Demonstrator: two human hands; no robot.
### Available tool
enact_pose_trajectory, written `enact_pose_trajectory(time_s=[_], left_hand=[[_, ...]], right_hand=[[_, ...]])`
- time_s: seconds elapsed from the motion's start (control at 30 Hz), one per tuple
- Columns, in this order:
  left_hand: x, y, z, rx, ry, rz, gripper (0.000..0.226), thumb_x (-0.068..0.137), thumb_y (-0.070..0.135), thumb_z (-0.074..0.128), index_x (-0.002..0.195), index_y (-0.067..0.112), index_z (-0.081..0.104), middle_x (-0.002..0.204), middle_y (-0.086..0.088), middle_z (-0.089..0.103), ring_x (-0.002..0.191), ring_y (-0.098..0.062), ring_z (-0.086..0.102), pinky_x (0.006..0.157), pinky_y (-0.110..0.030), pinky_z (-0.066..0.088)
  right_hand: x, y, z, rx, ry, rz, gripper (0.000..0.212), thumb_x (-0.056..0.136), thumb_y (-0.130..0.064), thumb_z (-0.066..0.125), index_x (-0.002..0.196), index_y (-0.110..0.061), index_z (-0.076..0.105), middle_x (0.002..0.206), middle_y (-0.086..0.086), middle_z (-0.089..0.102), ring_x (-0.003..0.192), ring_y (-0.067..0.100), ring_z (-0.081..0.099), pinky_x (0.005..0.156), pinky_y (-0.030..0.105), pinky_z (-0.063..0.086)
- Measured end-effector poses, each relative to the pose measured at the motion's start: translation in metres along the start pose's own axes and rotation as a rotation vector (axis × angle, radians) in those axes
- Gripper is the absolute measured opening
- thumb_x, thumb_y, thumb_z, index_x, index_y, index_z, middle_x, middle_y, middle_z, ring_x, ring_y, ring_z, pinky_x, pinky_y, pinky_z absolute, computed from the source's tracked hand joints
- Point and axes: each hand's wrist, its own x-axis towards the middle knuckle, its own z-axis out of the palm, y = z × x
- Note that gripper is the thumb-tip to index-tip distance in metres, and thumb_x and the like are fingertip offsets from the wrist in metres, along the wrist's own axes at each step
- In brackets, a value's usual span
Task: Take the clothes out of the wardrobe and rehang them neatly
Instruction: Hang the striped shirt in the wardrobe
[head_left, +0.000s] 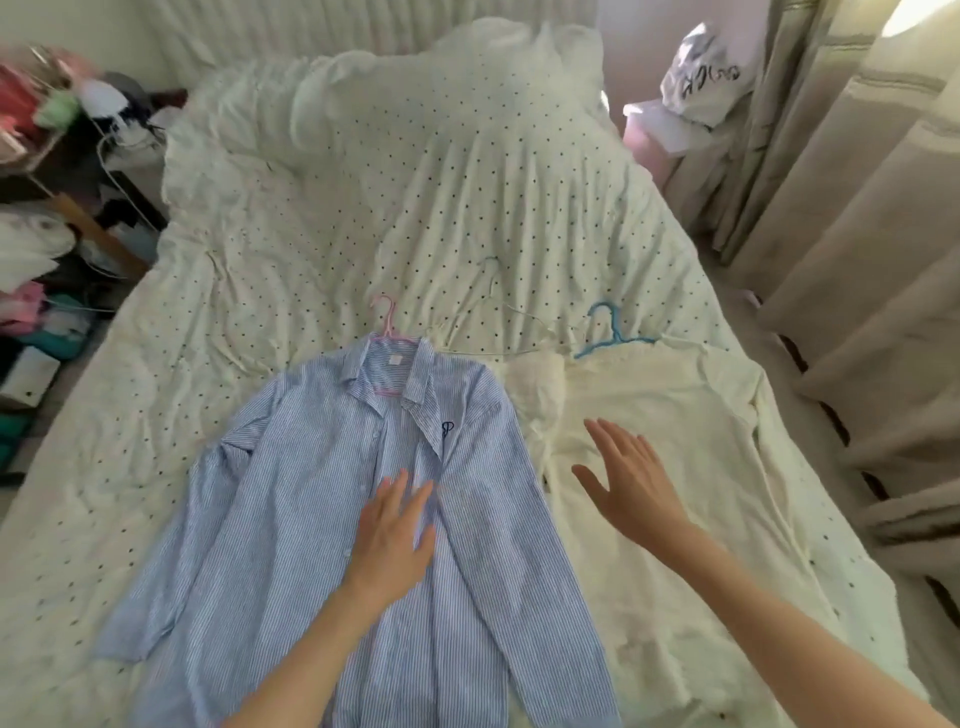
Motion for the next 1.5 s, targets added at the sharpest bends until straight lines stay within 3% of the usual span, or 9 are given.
enact_pose_trajectory(time_s=[0.27,0.63,0.73,0.87,0.97,1.1,1.27,1.37,1.5], left_hand=[[0.104,-0.116,0.011,0.016,-0.106,-0.121,0.055,0.098,0.032,0.037,0.148,0.023,0.016,0.156,-0.008,-0.002,0.144,-0.026,-0.005,0.116,-0.042,0.003],[0.201,-0.234,0.081,0.036,-0.369,-0.191,0.059,0.101,0.036,0.024,0.145,0.024,-0.013,0.152,-0.004,-0.025,0.136,-0.021,-0.028,0.112,-0.048,-0.009],[0.202,-0.248,0.097,0.029,-0.352,-0.167,0.059,0.099,0.035,0.027,0.14,0.025,-0.014,0.146,0.0,-0.027,0.14,-0.024,-0.019,0.111,-0.056,-0.001],[0.217,-0.253,0.098,0.046,-0.558,-0.213,0.054,0.101,0.038,0.02,0.147,0.032,-0.007,0.152,0.003,-0.026,0.141,-0.019,-0.019,0.112,-0.055,-0.002],[0.223,-0.251,0.086,0.009,-0.58,-0.217,0.05,0.101,0.037,0.021,0.148,0.033,0.004,0.155,0.004,-0.018,0.142,-0.017,-0.016,0.112,-0.054,-0.002],[0.217,-0.247,0.067,-0.079,-0.443,-0.27,0.043,0.101,0.03,0.029,0.143,0.026,0.029,0.157,0.002,0.007,0.144,-0.016,0.004,0.113,-0.049,0.004],[0.221,-0.212,0.009,-0.244,0.287,-0.089,0.021,0.088,0.0,0.053,0.107,0.004,0.06,0.112,-0.011,0.057,0.103,-0.03,0.058,0.088,-0.043,0.045],[0.231,-0.164,-0.043,-0.267,0.51,0.017,0.031,0.088,0.004,0.054,0.12,0.003,0.051,0.12,-0.013,0.051,0.112,-0.029,0.051,0.095,-0.041,0.041],[0.233,-0.089,-0.093,-0.199,0.547,0.196,0.051,0.094,0.028,0.037,0.141,0.01,0.029,0.144,-0.016,0.033,0.135,-0.027,0.026,0.11,-0.049,0.021]], right_hand=[[0.142,-0.034,0.074,-0.082,-0.143,-0.063,0.058,0.094,-0.035,0.05,0.142,-0.009,0.032,0.144,0.011,0.04,0.134,0.027,0.035,0.112,0.04,0.023],[0.317,-0.083,0.202,-0.197,-0.273,0.053,0.061,0.097,-0.035,0.041,0.147,-0.01,0.018,0.148,0.01,0.032,0.138,0.025,0.026,0.116,0.04,0.016],[0.348,-0.089,0.22,-0.201,-0.411,0.064,0.063,0.098,-0.036,0.039,0.148,-0.009,0.012,0.15,0.011,0.03,0.139,0.025,0.025,0.116,0.041,0.01],[0.369,-0.099,0.232,-0.17,-0.386,0.112,0.045,0.098,-0.031,0.039,0.135,-0.005,0.039,0.133,0.017,0.047,0.123,0.031,0.042,0.104,0.041,0.031],[0.371,-0.117,0.231,0.187,-0.287,0.315,0.03,0.095,-0.027,0.046,0.109,-0.005,0.062,0.105,0.015,0.062,0.086,0.023,0.054,0.07,0.03,0.04],[0.359,-0.131,0.211,0.458,-0.269,0.464,0.025,0.094,-0.028,0.051,0.102,-0.009,0.066,0.07,0.001,0.057,0.054,0.012,0.044,0.05,0.025,0.034],[0.319,-0.122,0.152,0.586,-0.166,0.5,0.02,0.093,-0.028,0.054,0.094,-0.012,0.066,0.064,-0.004,0.053,0.045,0.008,0.038,0.038,0.016,0.029],[0.274,-0.107,0.11,0.69,-0.091,0.505,0.017,0.092,-0.026,0.056,0.087,-0.014,0.067,0.063,-0.002,0.054,0.045,0.008,0.035,0.039,0.018,0.028],[0.197,-0.079,0.047,0.778,0.088,0.53,0.018,0.091,-0.023,0.058,0.077,-0.017,0.068,0.052,-0.008,0.046,0.046,0.006,0.035,0.045,0.021,0.028]])
